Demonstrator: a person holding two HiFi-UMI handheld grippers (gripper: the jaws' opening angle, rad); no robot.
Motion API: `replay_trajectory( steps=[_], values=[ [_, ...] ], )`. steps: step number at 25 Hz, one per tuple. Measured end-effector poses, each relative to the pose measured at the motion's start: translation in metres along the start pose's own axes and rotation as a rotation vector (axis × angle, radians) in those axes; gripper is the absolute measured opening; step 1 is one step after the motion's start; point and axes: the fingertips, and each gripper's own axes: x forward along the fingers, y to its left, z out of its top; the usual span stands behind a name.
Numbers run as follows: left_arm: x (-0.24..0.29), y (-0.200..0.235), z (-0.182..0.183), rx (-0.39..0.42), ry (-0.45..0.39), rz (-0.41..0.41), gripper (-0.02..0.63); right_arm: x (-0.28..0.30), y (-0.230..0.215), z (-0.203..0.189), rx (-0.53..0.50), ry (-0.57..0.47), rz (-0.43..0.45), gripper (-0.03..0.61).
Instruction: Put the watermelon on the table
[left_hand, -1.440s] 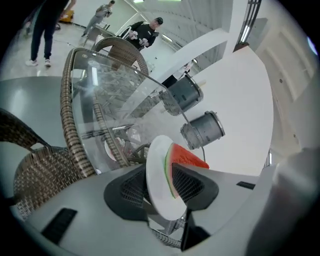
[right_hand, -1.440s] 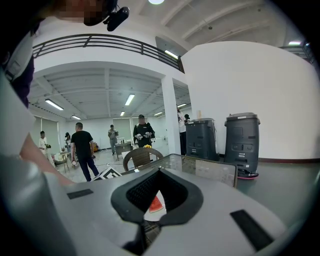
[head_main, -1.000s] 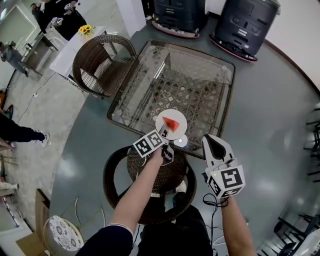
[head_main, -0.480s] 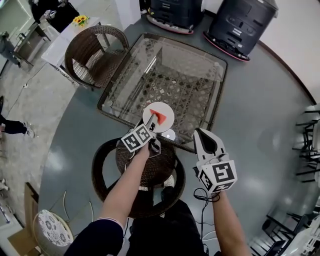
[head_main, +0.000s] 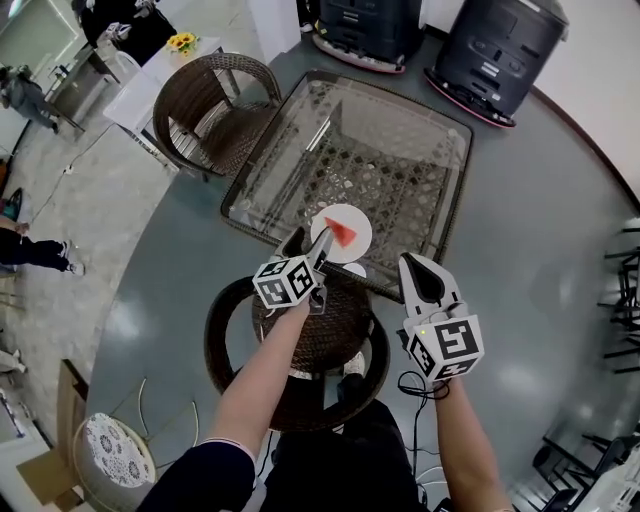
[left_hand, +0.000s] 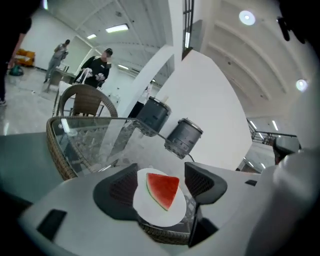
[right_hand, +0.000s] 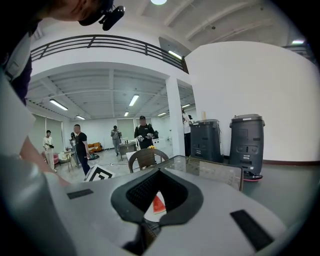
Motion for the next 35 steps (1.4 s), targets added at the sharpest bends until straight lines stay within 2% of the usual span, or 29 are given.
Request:
replay_trajectory(
  steps=[1, 3, 4, 8, 13, 18, 24, 29, 35],
  values=[
    [-0.008, -0.002, 0.003, 0.054, 0.004, -0.001, 0.256, 0.001, 0.003, 0.001, 0.004, -0.005, 0.002, 0.002],
    [-0.024, -0.006, 0.004, 0.167, 0.025, 0.005, 0.053, 0.002, 0.009, 0.003, 0.01, -0.013, 0.006, 0.002],
    [-0.032, -0.011, 0.002, 0.216, 0.04, -0.012, 0.003, 0.003, 0.013, 0.003, 0.01, -0.014, 0.01, 0.002],
    [-0.073, -0.048, -0.001, 0.339, 0.075, -0.138, 0.003, 0.002, 0.033, 0.0, -0.002, -0.009, 0.036, 0.002],
    [-0.139, -0.101, 0.009, 0.464, 0.051, -0.267, 0.003, -0.007, 0.066, -0.004, -0.015, -0.011, 0.089, 0.002],
    [-0.194, -0.137, 0.03, 0.461, 0.004, -0.323, 0.003, -0.023, 0.097, 0.008, -0.03, -0.032, 0.138, 0.002],
    [-0.24, -0.163, 0.069, 0.48, -0.08, -0.363, 0.003, -0.04, 0.135, 0.047, -0.07, -0.11, 0.193, 0.002],
    [-0.265, -0.176, 0.085, 0.527, -0.121, -0.38, 0.003, -0.054, 0.161, 0.078, -0.068, -0.196, 0.228, 0.002],
    [-0.28, -0.18, 0.091, 0.526, -0.14, -0.389, 0.003, -0.066, 0.176, 0.094, -0.067, -0.241, 0.229, 0.002]
  ],
)
